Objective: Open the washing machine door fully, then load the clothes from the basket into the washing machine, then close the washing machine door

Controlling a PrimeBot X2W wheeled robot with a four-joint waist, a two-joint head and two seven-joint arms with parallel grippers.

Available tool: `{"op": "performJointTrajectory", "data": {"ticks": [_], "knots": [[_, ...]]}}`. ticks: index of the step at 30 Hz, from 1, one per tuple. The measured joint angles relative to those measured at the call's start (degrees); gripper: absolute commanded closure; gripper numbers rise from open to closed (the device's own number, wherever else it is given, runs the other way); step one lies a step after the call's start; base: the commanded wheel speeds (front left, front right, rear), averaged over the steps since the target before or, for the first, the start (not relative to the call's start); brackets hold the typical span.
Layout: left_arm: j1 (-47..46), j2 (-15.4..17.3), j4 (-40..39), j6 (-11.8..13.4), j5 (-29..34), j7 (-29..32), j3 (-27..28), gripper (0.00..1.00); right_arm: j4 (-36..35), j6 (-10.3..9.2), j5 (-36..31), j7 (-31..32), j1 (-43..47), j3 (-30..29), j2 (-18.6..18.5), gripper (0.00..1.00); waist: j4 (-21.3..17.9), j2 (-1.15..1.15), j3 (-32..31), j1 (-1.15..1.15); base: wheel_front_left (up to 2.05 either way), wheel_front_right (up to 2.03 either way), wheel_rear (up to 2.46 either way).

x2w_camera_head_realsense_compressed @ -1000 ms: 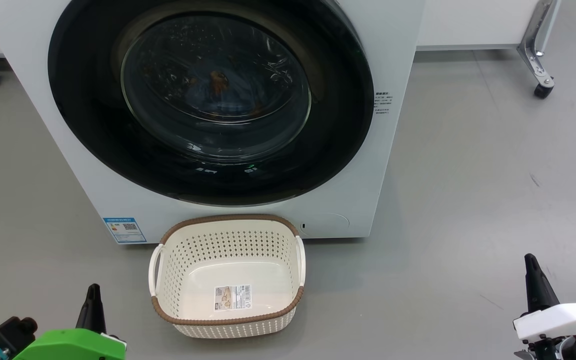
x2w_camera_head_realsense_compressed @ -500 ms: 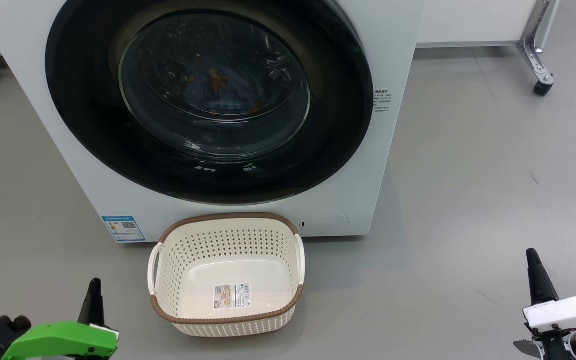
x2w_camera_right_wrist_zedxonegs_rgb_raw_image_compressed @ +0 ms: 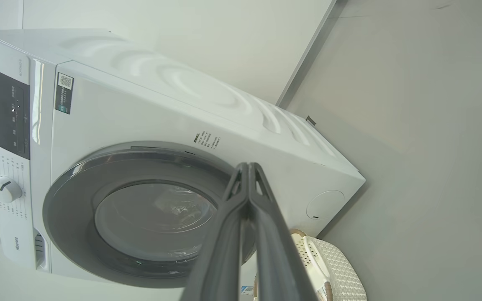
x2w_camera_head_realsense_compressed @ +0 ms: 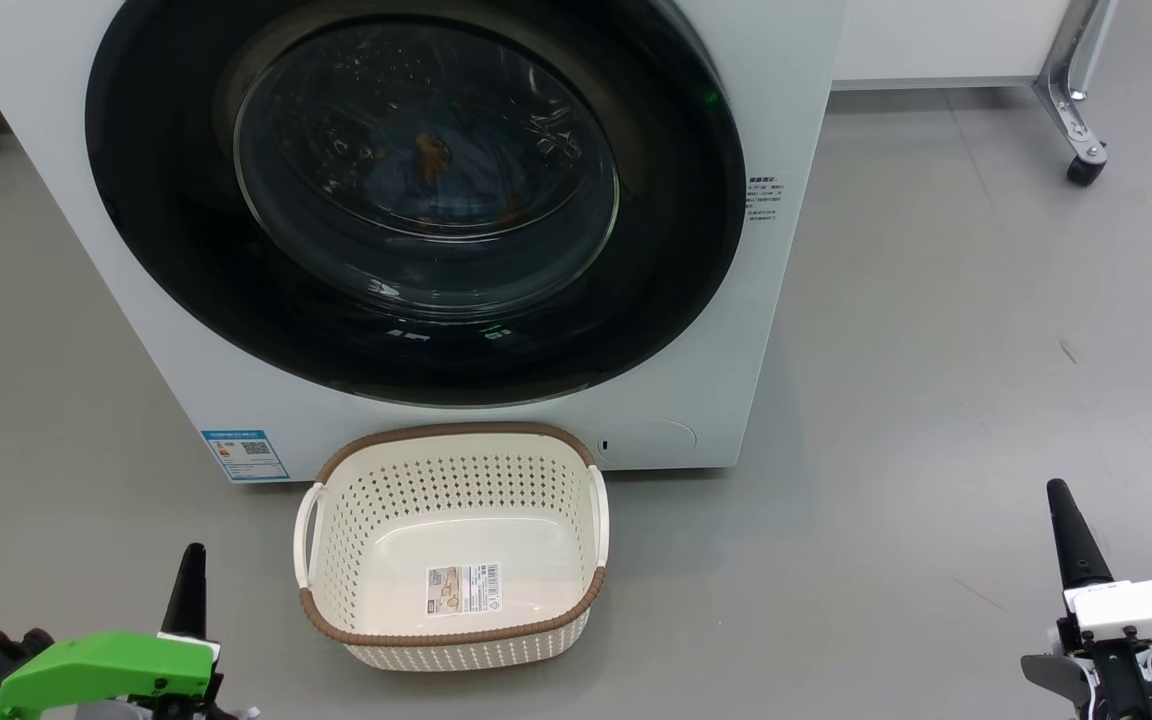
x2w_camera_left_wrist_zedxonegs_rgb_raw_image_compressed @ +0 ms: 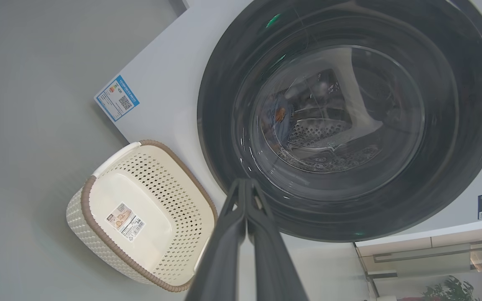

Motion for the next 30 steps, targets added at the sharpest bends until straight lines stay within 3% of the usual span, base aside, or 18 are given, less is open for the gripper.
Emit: {"op": "performJointTrajectory", "data": {"ticks": [30], "knots": [[-3.38,0.34,-0.2,0.0,-20.72,5.03,0.89,1.0,0.2,0.0,22.13,5.42,-3.04,-2.29,1.62,1.0,-0.24,0.0,0.62,0.0,0.0,0.0,0.0]]}}
